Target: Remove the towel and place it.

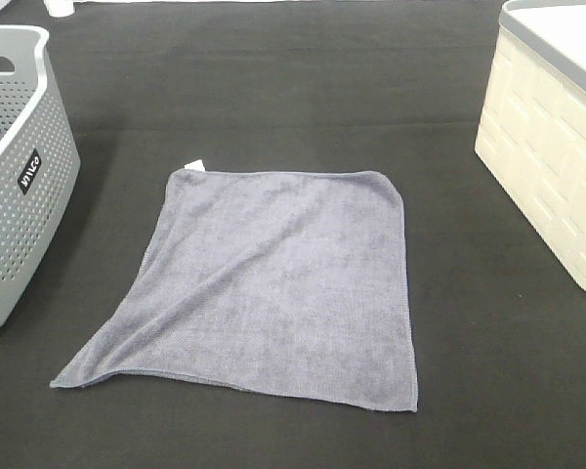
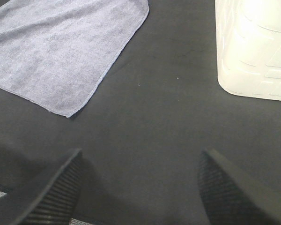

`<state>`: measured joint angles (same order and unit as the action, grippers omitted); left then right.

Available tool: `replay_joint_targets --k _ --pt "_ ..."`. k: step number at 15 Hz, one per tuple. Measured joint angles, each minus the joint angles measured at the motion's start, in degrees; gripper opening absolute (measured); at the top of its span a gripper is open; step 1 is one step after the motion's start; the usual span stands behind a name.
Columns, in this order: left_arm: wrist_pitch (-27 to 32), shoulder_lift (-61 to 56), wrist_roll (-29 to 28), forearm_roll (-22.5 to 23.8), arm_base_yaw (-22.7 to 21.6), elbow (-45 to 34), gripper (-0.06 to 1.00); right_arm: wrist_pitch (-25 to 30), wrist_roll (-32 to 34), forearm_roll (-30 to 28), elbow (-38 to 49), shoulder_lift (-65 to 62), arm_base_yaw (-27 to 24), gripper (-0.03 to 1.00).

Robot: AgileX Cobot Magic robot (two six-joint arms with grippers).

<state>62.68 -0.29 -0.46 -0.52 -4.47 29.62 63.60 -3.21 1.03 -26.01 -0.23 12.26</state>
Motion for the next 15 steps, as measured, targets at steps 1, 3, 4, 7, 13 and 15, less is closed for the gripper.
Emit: replay_joint_targets --k 1,3,4,7,13,15 --pt "0.0 0.0 0.0 -0.1 0.0 0.0 0.65 0.0 0.0 0.0 0.0 0.0 0.0 0.67" --pt "-0.1 0.0 0.0 -0.1 0.0 0.0 0.65 0.0 0.0 0.0 0.0 0.0 0.0 0.67" --pt "-0.1 0.0 0.0 -0.3 0.6 0.0 0.65 0.0 0.0 0.1 0.0 0.0 -1.1 0.67" --pt "-0.1 0.0 0.0 -0.7 1.9 0.0 0.65 -0.1 0.0 0.2 0.0 0.0 -9.5 0.67" --pt "-0.1 0.0 0.0 -0.7 1.9 0.0 0.65 -0.1 0.0 0.2 0.0 0.0 -10.0 0.67" --pt "-0.1 0.0 0.0 -0.7 1.9 0.0 0.65 -0.1 0.0 0.2 0.0 0.0 -10.0 0.67"
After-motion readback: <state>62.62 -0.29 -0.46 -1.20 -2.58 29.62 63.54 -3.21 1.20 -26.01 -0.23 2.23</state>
